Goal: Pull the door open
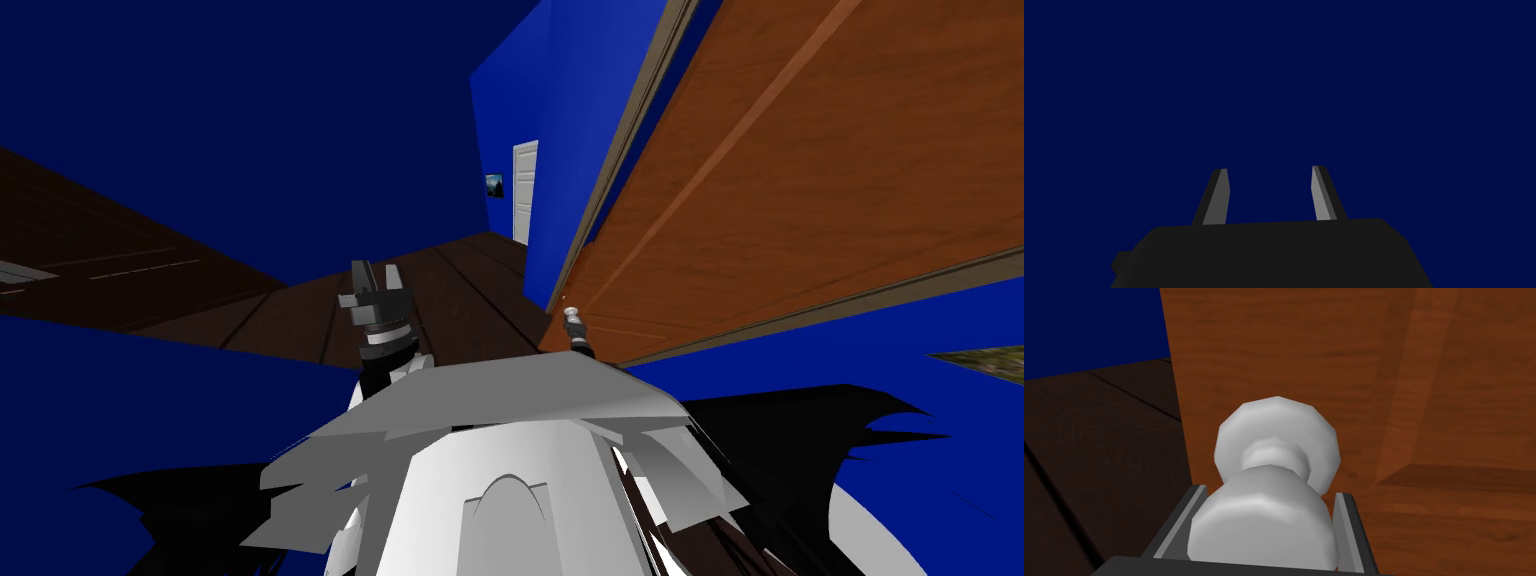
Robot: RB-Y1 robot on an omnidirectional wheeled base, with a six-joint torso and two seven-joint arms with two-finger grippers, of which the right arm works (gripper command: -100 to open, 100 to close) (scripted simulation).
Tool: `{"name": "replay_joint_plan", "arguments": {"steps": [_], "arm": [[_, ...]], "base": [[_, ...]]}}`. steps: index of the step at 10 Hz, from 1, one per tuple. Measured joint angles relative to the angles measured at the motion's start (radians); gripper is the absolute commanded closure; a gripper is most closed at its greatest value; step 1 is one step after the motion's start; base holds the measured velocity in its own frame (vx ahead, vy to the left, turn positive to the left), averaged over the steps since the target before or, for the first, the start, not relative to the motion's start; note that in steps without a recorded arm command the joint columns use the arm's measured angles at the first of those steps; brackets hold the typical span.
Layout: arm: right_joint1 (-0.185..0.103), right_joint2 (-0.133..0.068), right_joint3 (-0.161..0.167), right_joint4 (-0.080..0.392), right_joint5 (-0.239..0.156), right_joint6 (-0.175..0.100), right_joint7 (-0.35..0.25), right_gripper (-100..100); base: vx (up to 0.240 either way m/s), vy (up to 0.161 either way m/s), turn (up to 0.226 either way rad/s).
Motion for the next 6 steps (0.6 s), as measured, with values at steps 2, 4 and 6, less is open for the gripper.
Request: {"name": "replay_joint_plan", "arguments": {"steps": [2, 4, 6], "arm": [[0.041, -0.012, 0.015, -0.042, 0.009, -0.017, 0.002, 100], [0.076, -0.026, 0.044, -0.066, 0.025, -0.045, -0.008, 100], [0.109, -0.035, 0.056, -0.103, 0.03, -0.046, -0.006, 100]], "base": [[-0.129, -0.045, 0.08], [-0.121, -0.04, 0.061], [-0.067, -0.025, 0.039]]}}
